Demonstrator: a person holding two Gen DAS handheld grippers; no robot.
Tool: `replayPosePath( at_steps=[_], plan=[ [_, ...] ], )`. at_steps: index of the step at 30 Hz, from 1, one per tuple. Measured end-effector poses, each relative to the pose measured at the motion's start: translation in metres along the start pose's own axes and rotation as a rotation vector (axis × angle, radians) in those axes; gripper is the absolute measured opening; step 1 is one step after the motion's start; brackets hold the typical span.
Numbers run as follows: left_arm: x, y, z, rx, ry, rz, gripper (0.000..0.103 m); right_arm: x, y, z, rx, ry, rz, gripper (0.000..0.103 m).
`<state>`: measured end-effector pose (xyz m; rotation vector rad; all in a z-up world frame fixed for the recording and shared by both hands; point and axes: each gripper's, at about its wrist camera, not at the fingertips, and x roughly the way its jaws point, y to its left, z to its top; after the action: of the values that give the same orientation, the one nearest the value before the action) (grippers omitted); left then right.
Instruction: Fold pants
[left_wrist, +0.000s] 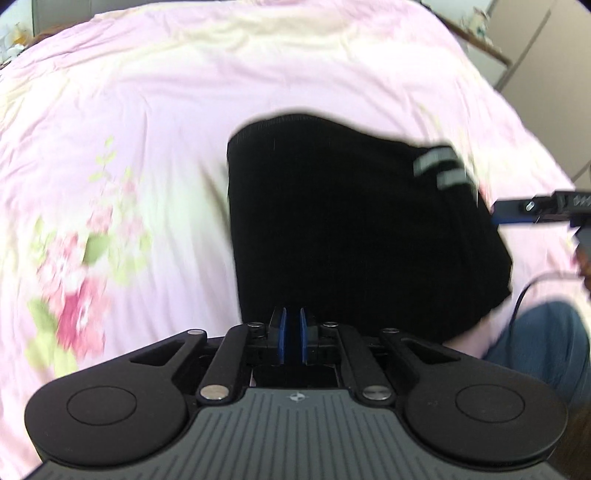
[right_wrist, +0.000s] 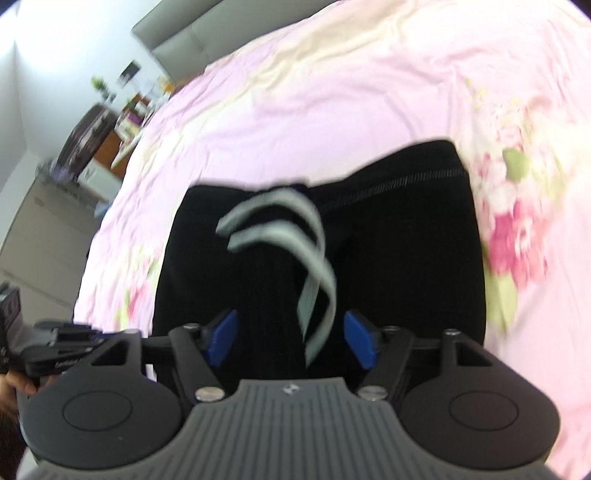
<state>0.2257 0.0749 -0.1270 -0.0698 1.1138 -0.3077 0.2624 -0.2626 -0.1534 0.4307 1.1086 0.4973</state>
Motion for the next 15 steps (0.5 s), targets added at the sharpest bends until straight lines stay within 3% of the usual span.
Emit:
replayPosePath(
  at_steps=[2, 6, 11, 12, 15],
  plan=[
    [0.005, -0.001, 0.018, -0.020, -0.028, 0.000, 0.012, 0.011, -0.010, 0.015, 0.057, 0.006, 0.014, 0.081],
    [0.030, -0.007, 0.037, -0.032, -0.028, -0.003, 0.012, 0.043, -0.027, 0.036, 0.142, 0.045, 0.028, 0.082],
    [0.062, -0.008, 0.038, -0.022, 0.048, 0.004, 0.012, 0.076, -0.054, 0.037, 0.283, 0.092, 0.124, 0.085],
    [0.068, -0.009, 0.036, -0.020, 0.061, 0.010, 0.012, 0.078, -0.054, 0.037, 0.276, 0.089, 0.125, 0.082],
    [0.078, -0.010, 0.032, -0.022, 0.070, 0.016, 0.012, 0.078, -0.051, 0.039, 0.220, 0.089, 0.099, 0.052]
  ],
)
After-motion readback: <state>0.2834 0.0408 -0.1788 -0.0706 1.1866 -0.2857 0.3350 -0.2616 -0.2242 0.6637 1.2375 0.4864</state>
